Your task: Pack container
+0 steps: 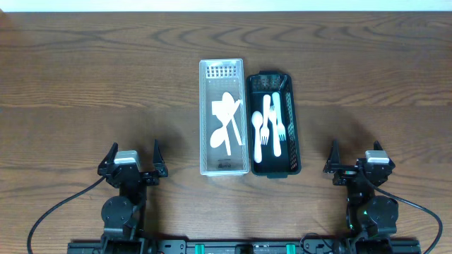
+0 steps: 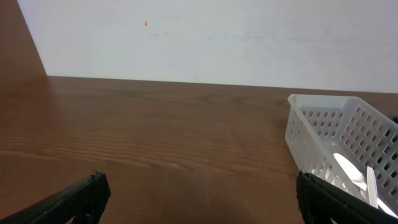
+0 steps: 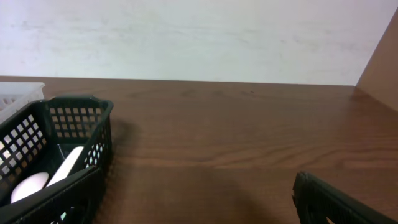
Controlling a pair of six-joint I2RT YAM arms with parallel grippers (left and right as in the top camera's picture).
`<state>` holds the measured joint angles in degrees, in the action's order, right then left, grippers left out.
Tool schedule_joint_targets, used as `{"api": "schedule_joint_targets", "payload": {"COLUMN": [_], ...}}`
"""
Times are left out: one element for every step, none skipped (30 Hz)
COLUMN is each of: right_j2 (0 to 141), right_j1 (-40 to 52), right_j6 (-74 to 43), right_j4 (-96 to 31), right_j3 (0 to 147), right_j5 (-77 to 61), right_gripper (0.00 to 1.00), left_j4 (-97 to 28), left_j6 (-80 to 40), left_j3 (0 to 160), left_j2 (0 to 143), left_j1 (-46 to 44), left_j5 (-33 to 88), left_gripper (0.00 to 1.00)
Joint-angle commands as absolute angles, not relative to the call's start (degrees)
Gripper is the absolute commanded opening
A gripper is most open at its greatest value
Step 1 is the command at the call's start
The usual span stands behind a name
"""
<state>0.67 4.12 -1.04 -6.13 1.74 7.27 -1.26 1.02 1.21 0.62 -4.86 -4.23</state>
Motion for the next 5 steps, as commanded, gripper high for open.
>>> {"api": "schedule_joint_targets", "payload": {"right_j2": [0.3,0.3,0.3,0.3,0.3], "right_j1": [4.6,4.6,4.6,4.6,4.6], "right_j6": [-1.6,-1.6,-1.6,-1.6,-1.6], "right_j4": [-6.0,-6.0,-6.0,-6.0,-6.0], "right_j3": [1.5,1.5,1.5,1.5,1.5], "right_j5": [7.1,7.1,7.1,7.1,7.1], "right_gripper": [0.99,0.99,0.99,0.99,0.99], "left_j4": [-3.8,-3.8,-3.8,-3.8,-3.8], "left_j6": [0.1,0.1,0.1,0.1,0.1], "left_j3": [0.2,0.2,0.2,0.2,0.2], "left_j2": [0.3,0.3,0.3,0.3,0.3], "left_j1": [-4.6,-4.6,-4.6,-4.6,-4.6], "left_j5": [-4.7,-4.7,-4.7,-4.7,-4.7], "left_gripper": [0.98,0.98,0.98,0.98,0.98]}}
